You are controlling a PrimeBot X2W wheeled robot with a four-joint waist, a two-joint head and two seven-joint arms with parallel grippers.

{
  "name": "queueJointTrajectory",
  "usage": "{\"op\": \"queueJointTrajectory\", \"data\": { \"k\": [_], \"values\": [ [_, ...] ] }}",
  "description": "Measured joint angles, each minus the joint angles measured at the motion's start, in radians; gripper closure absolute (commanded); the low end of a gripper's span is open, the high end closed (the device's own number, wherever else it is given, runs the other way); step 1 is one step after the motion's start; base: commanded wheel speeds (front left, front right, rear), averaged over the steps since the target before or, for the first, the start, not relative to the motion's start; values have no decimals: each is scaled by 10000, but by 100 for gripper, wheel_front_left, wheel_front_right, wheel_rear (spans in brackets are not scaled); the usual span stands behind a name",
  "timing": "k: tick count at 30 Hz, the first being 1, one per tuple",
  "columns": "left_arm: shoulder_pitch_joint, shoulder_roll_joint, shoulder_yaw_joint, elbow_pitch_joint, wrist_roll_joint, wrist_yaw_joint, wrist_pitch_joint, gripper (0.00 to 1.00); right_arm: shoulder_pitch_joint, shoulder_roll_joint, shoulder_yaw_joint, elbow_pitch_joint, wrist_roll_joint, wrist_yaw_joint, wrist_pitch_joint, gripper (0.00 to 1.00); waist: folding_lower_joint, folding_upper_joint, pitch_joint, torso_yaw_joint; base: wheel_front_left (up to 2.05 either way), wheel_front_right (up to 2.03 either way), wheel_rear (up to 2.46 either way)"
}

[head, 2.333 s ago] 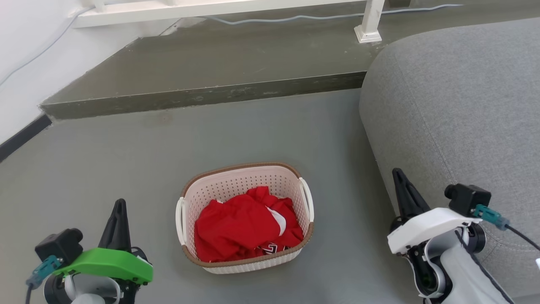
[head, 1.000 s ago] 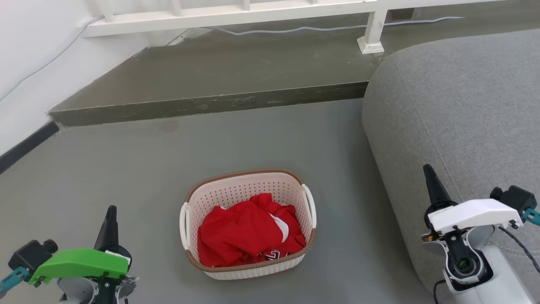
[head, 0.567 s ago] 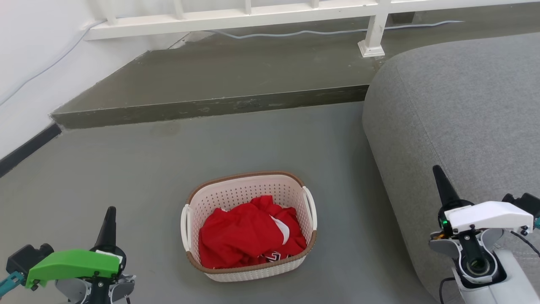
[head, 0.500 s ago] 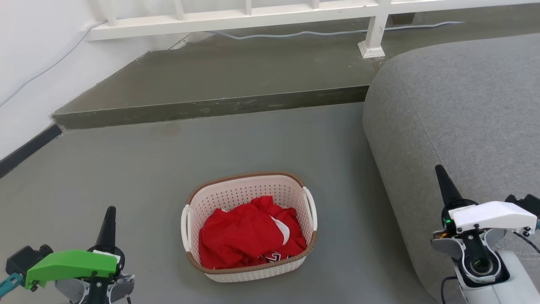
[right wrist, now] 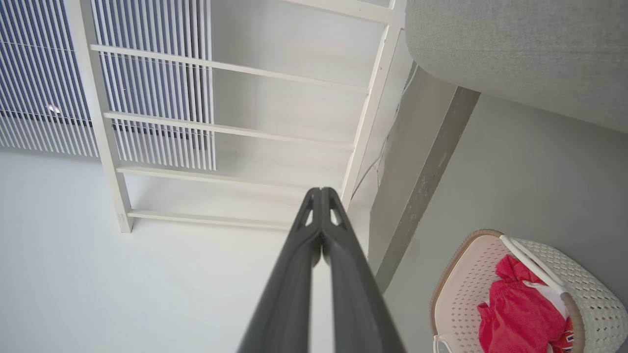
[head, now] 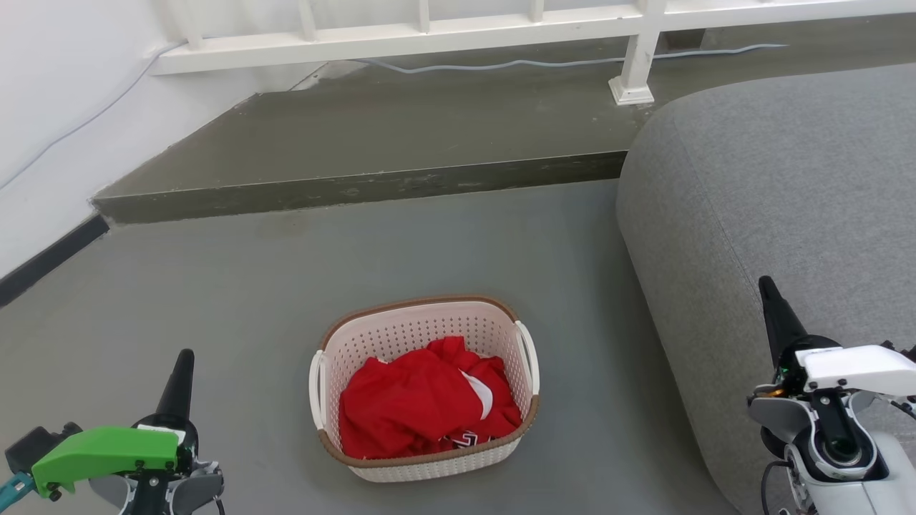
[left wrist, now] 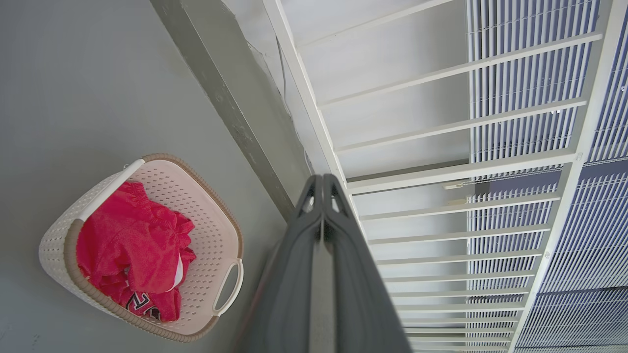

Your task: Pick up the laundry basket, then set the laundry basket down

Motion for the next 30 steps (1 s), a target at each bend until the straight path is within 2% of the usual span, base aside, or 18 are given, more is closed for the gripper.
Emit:
{"op": "queueJointTrajectory", "data": {
  "k": [17, 30],
  "values": [
    [-15, -44, 276, -2, -2040, -109, 539, 100, 31, 142, -821, -48, 2004, 288, 514, 100, 0, 0, -128, 40, 0, 0, 0],
    [-17, -46, 276, -4, -2046, -113, 537, 100, 33, 161, -826, -48, 2010, 288, 514, 100, 0, 0, -128, 40, 0, 0, 0]
  ]
}}
